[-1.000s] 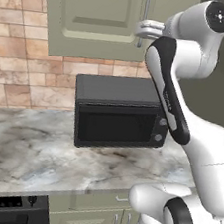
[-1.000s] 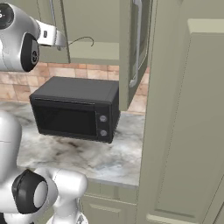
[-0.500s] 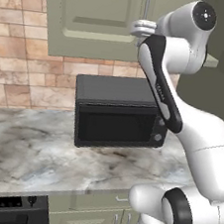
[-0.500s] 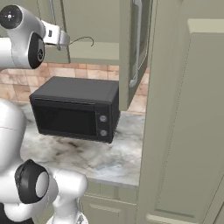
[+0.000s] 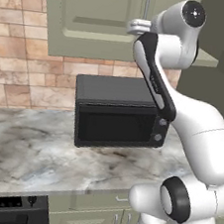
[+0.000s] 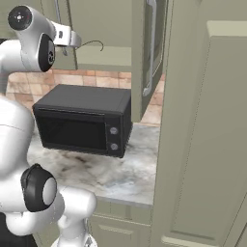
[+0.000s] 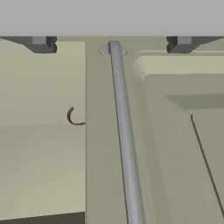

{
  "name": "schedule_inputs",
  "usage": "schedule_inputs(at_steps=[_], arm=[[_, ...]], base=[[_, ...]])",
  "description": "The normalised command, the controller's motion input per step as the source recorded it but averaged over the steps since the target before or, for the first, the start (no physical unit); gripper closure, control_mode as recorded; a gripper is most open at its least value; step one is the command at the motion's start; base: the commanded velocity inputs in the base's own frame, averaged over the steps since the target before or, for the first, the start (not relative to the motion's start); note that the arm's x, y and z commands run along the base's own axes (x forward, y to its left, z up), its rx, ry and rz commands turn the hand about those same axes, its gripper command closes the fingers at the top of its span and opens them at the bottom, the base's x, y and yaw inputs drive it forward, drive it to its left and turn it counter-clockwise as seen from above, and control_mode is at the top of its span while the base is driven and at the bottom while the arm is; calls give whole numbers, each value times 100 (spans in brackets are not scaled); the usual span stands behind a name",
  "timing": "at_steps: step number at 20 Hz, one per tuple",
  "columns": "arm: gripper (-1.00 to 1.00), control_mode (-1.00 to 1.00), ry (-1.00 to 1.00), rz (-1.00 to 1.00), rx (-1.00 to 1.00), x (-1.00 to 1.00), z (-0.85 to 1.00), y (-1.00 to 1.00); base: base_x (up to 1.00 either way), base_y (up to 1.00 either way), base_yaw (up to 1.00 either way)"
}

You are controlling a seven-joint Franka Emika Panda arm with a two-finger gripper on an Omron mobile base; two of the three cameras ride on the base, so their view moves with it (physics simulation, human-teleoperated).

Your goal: Open the cabinet and move the ladle to the pot. Then close the cabinet.

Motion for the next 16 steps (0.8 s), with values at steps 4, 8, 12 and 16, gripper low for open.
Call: schedule_inputs(at_steps=[4, 8, 12, 16], arm=[[-100, -100, 0, 0, 0, 34, -6, 0], [-100, -100, 0, 0, -2, 26, -4, 1], [-100, -100, 0, 0, -1, 23, -2, 0], [-100, -100, 0, 0, -1, 17, -3, 0]], base=[[0, 0, 0], [0, 0, 0], [0, 0, 0], [0, 0, 0]])
